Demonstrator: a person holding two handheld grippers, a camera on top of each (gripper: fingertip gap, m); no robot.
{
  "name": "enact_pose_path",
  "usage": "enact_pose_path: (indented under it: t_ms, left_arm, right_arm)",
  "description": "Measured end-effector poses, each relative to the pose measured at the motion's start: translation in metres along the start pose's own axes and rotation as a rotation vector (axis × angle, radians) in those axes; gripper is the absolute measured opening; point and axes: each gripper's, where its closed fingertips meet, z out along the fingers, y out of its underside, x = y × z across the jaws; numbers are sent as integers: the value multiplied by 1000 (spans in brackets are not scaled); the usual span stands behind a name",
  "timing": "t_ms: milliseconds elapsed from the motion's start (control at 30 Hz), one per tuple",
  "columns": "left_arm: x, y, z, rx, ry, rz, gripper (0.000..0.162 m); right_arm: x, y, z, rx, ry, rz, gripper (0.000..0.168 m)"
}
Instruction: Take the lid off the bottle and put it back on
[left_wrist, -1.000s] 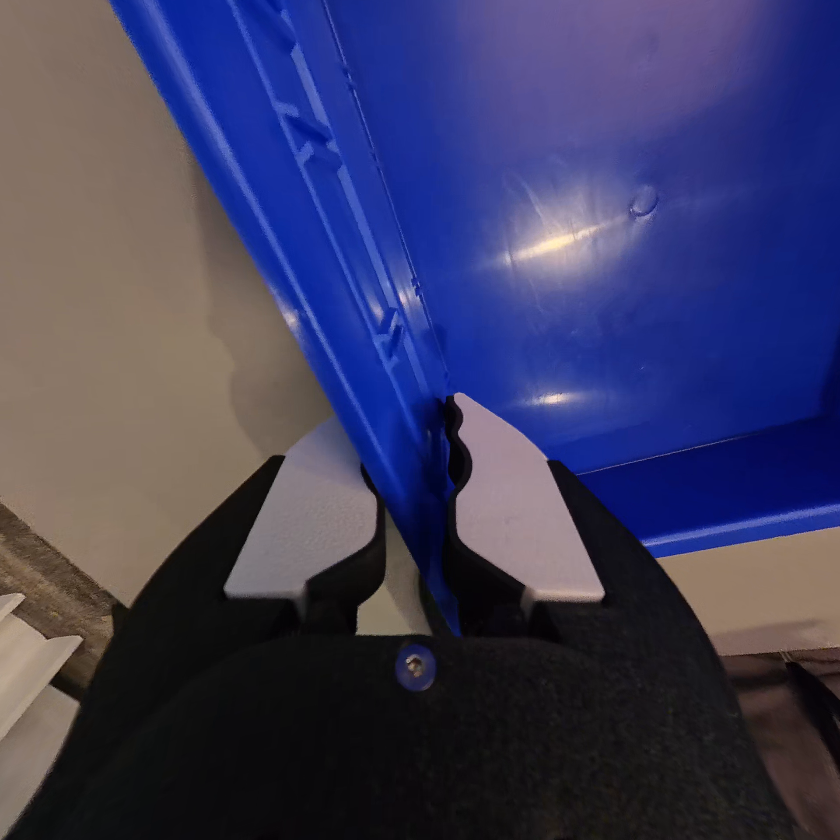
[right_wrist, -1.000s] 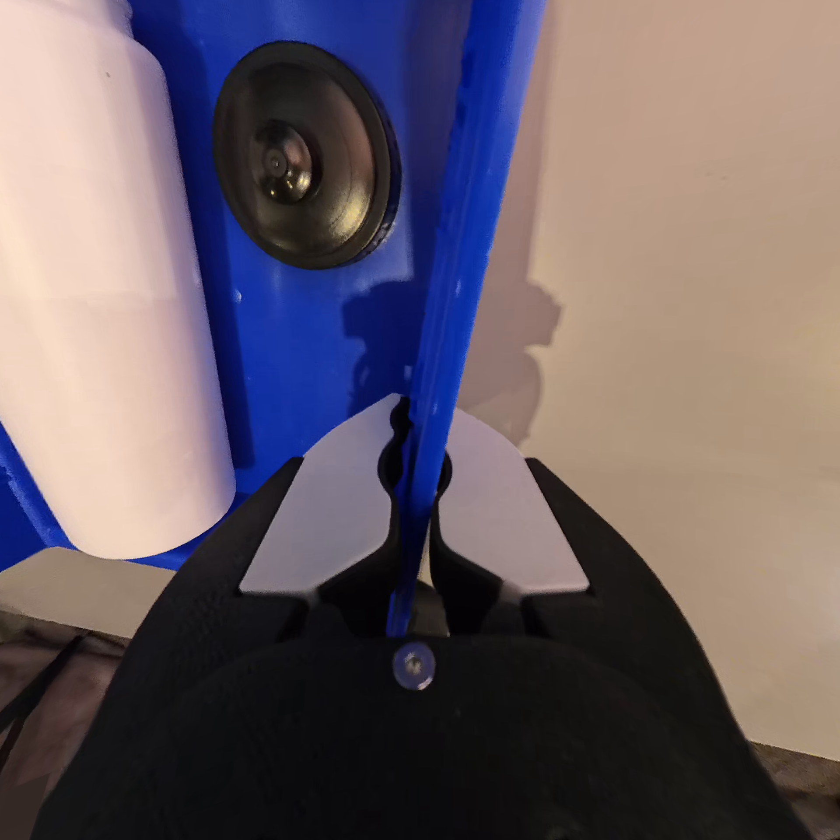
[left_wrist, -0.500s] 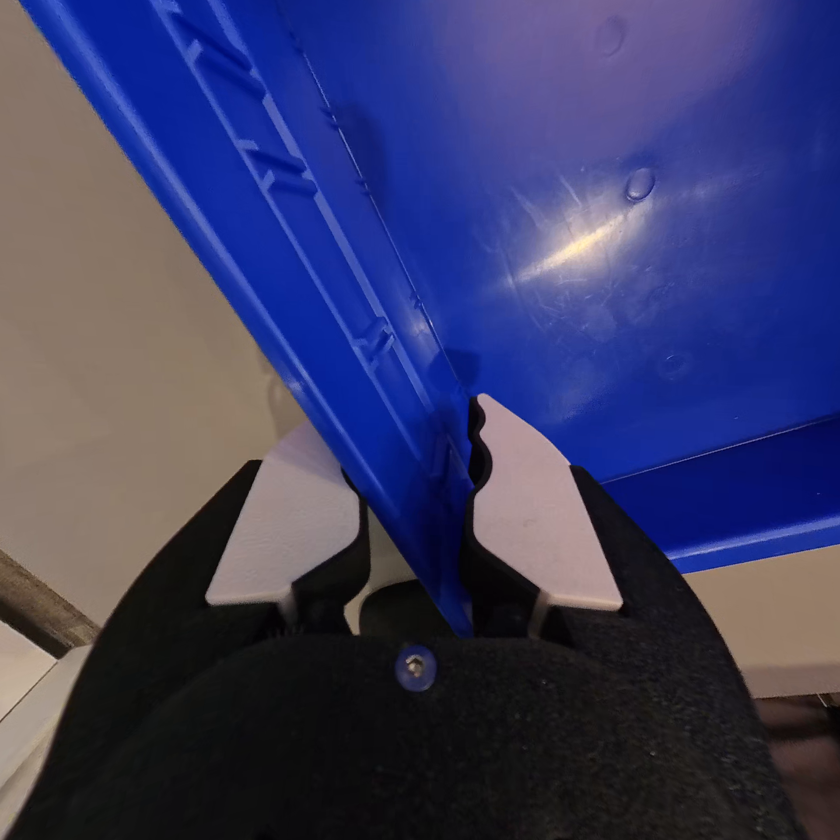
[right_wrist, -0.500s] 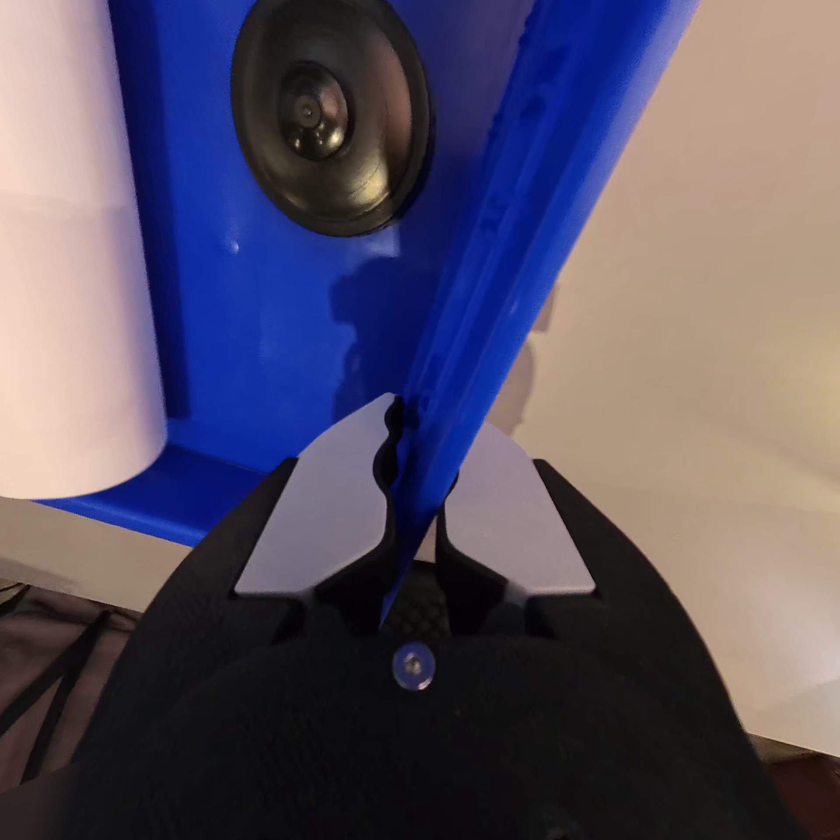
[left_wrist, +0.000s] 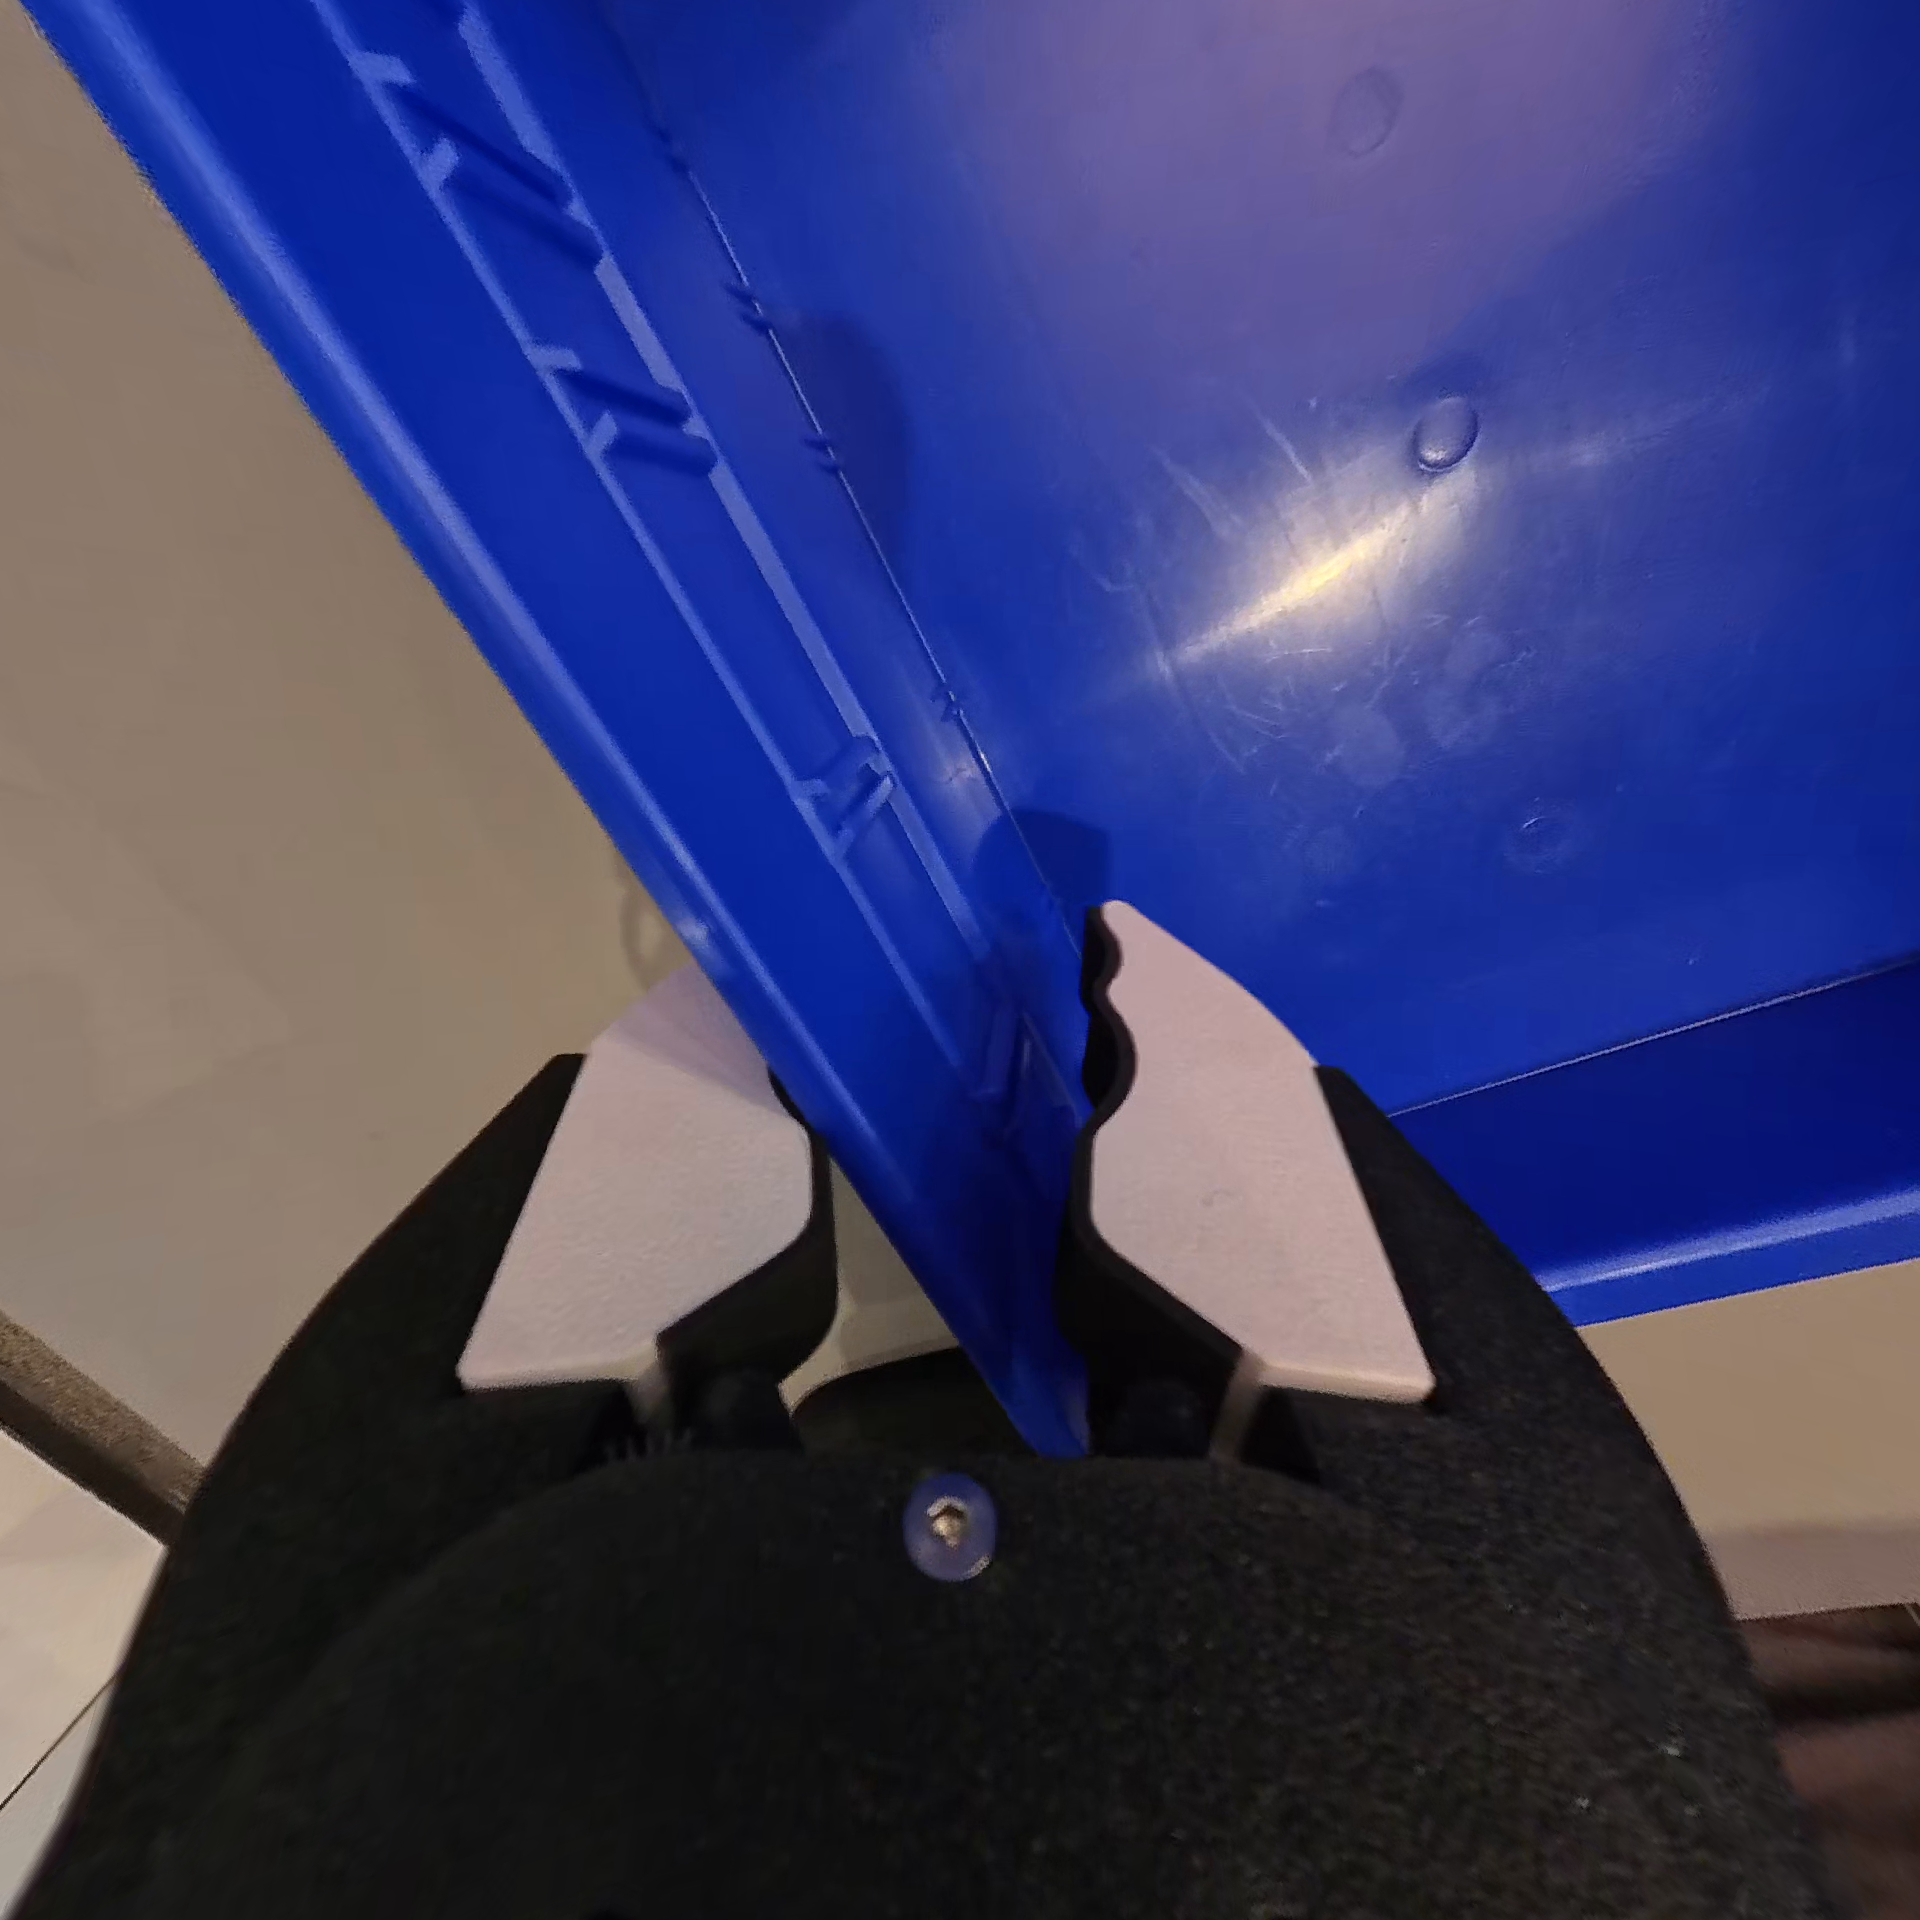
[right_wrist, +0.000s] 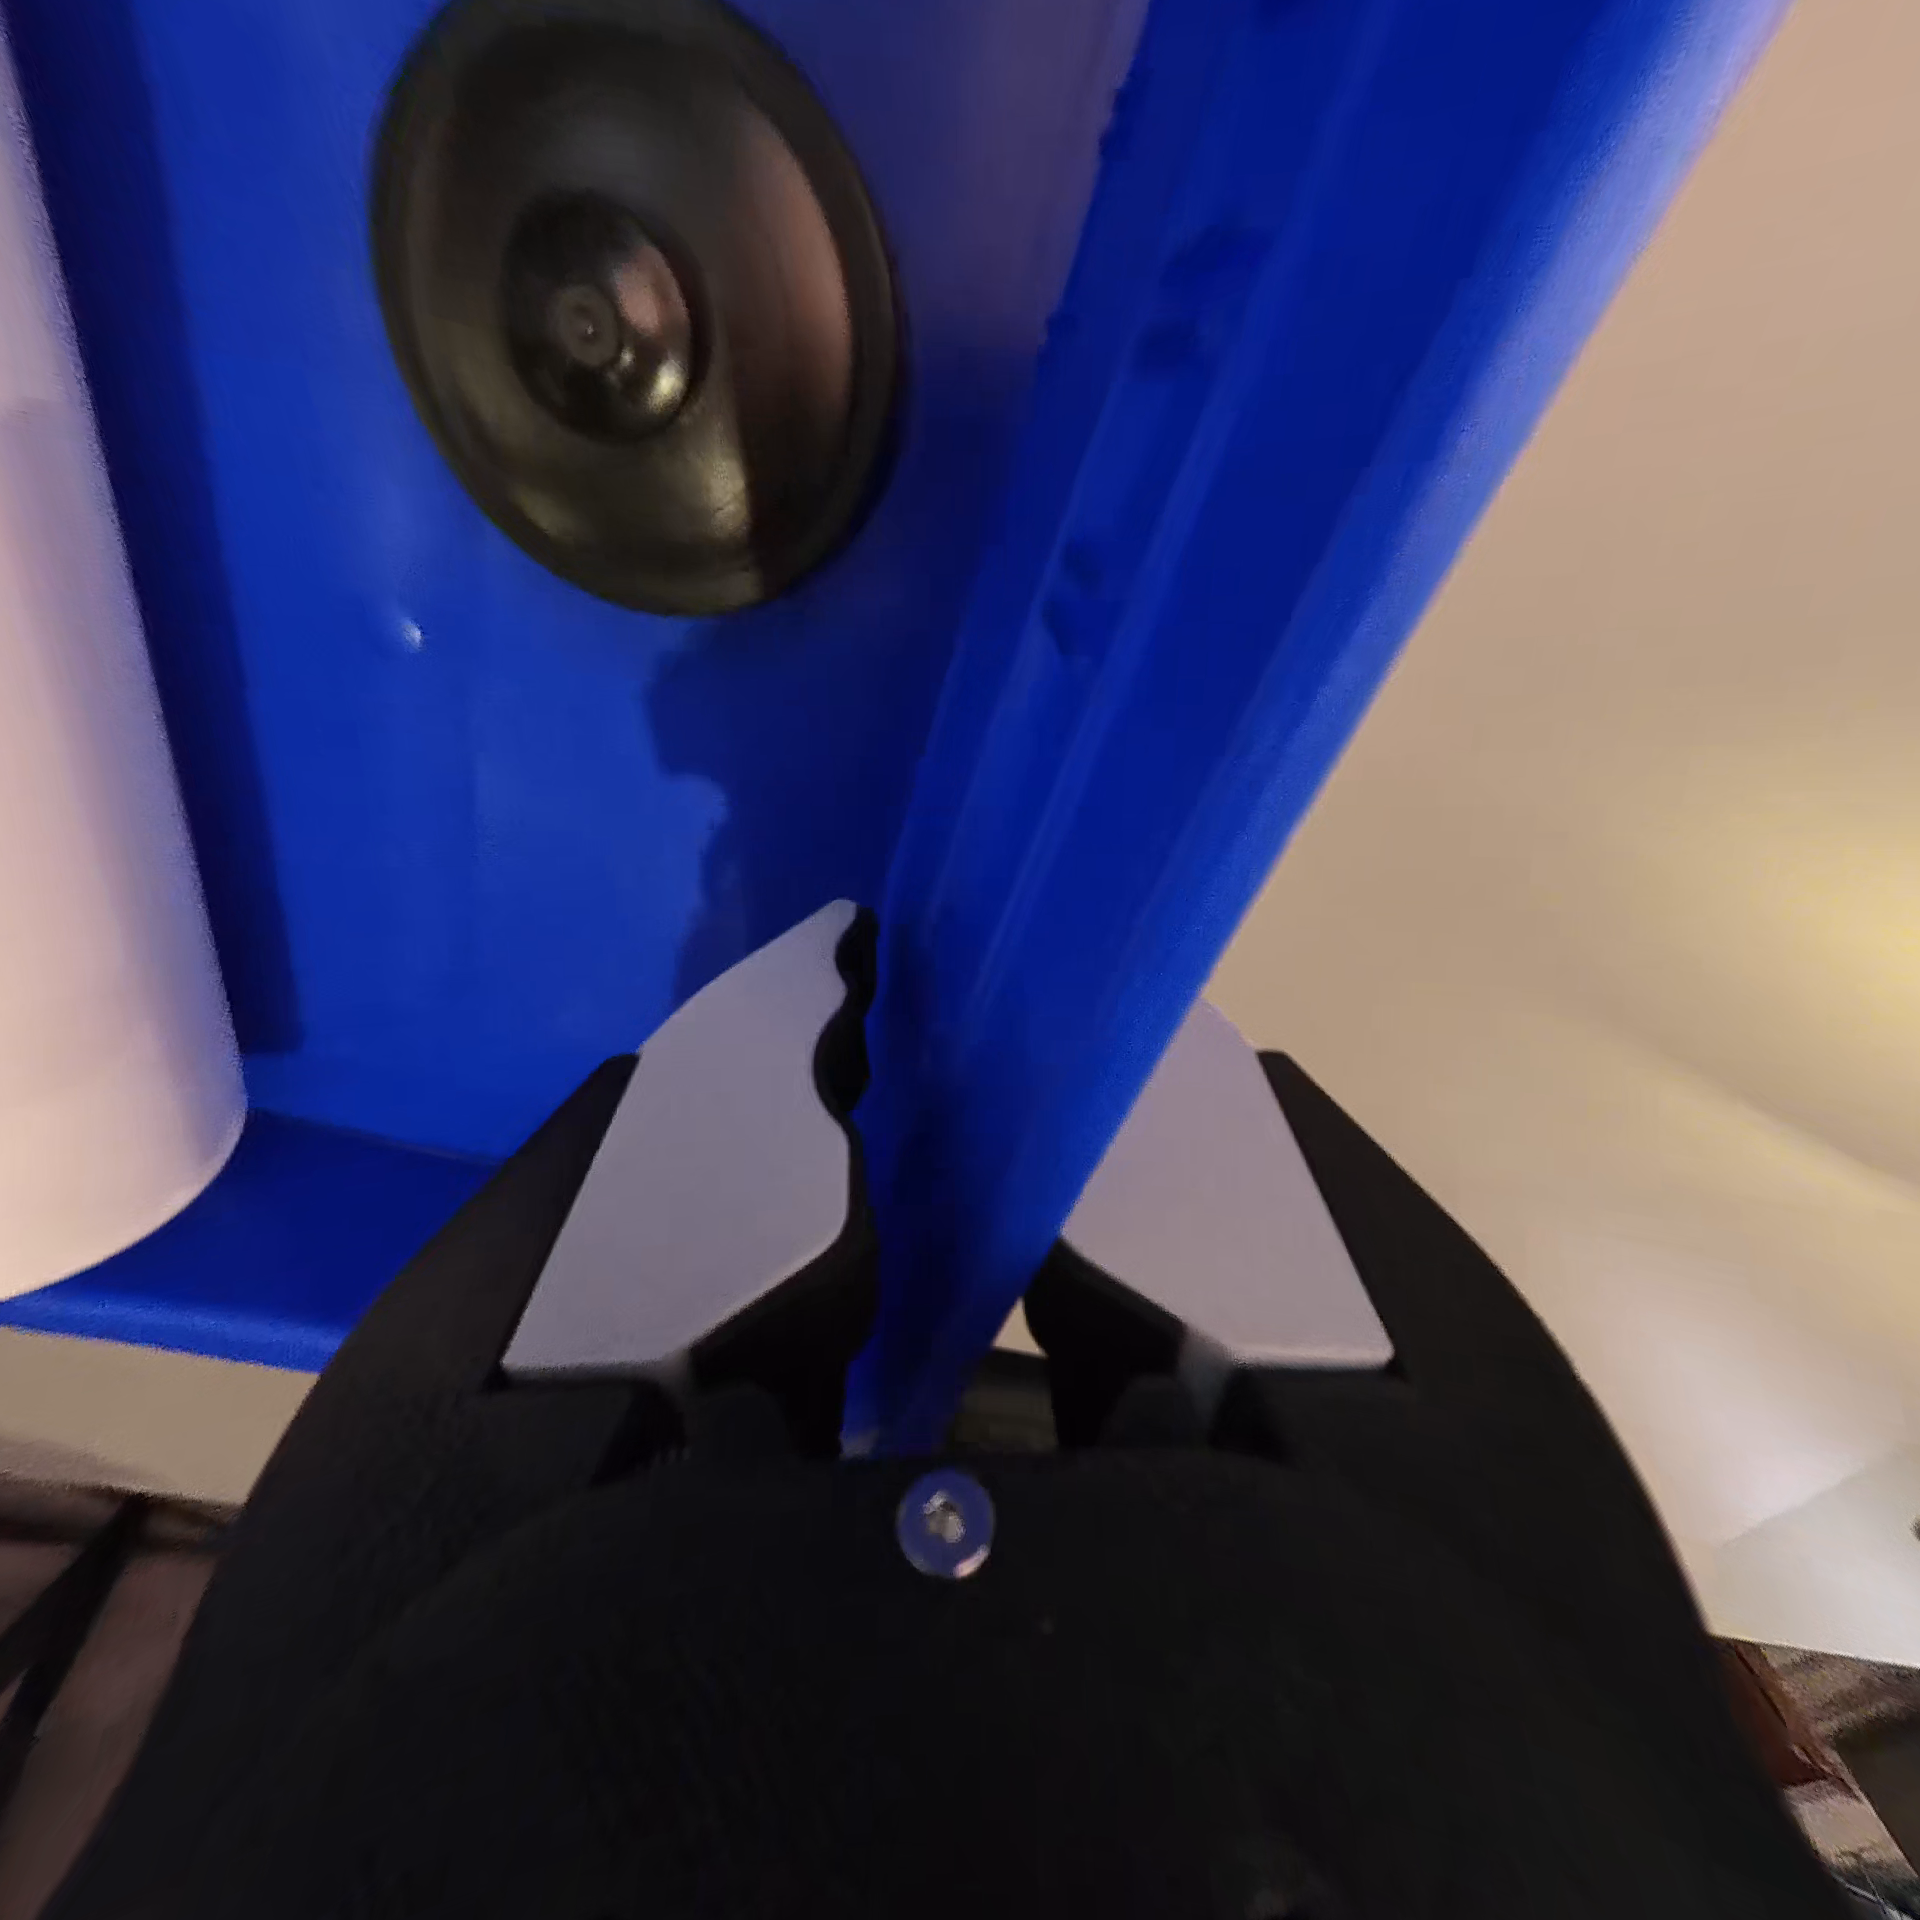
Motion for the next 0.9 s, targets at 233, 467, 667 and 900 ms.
enact_pose_path:
  t_ms: [233,467,667,900]
  left_arm:
    - [14,9,-12,-17,88,93,53]
    - [-6,-1,-89,302,134,61,54]
    - [-35,-5,-169,688,130,19,53]
    - [-51,1,-242,1072,64,17,47]
  right_arm:
    - [-4,-2,0,12,-87,-6,14]
    - [-6,-3,0,-4,-112,8,9]
    - [-3,-3,2,-88,-122,62,16]
    - [-5,-2,1,-143,-192,29,8]
